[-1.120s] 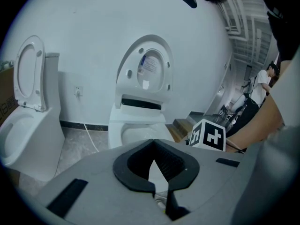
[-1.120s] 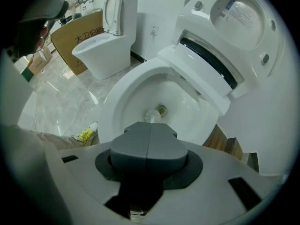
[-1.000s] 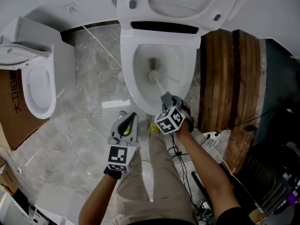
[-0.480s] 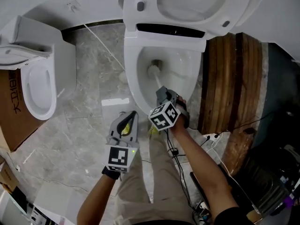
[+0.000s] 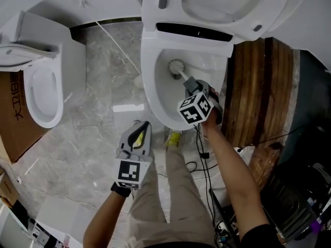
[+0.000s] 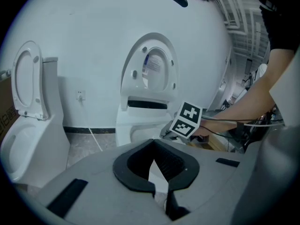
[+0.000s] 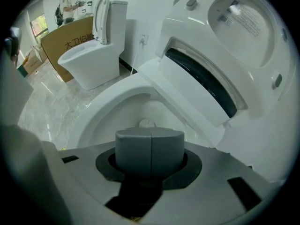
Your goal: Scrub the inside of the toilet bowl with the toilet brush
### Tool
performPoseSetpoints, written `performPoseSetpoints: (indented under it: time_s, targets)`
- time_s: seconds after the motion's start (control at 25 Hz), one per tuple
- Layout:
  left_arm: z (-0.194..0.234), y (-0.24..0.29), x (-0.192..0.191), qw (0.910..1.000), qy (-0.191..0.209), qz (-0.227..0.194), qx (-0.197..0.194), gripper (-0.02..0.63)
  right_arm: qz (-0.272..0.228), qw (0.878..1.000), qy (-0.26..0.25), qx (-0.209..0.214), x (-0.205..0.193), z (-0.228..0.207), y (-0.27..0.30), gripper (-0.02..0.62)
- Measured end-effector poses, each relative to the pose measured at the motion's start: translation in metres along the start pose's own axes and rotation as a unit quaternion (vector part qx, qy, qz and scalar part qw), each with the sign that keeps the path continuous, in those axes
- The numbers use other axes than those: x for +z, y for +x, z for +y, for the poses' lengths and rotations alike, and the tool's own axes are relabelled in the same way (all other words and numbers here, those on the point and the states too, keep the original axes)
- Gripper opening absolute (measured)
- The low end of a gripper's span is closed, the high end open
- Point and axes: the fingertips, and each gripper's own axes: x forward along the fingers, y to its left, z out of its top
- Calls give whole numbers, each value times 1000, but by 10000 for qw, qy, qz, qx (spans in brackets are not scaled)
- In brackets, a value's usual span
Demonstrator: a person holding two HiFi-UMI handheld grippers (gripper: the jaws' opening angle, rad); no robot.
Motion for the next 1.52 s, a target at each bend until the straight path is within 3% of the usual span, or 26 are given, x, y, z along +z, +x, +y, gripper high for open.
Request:
performPoseSetpoints:
  time_s: [0.28,0.6,0.84,1.04,1.28,1.52]
  targets:
    - [-6,0,-7,10000,-34,63,-3,18,221,9997,-37,-112,-26,-21,3,155]
    - [-18,0,-8,9999,-108,4,-63,18,520,9982,-288,-48,-53,-2,12,153]
    - [-15,-3,-13,9999,-140,16,-36,18,835,9946,-569,241,-65,28,16,155]
    - [-7,-9,-15,9990,-419,-121,128,18,774,9950,-494,389,-55,45,18,156]
    - [-9,-13,-27,9990,-431,16,113,18,566,9888,-1337,349,-32,54,25,155]
    - [-1,-18,-32,9986,-473,38,251,18,336,9897,-1378,186,-10,34,37,155]
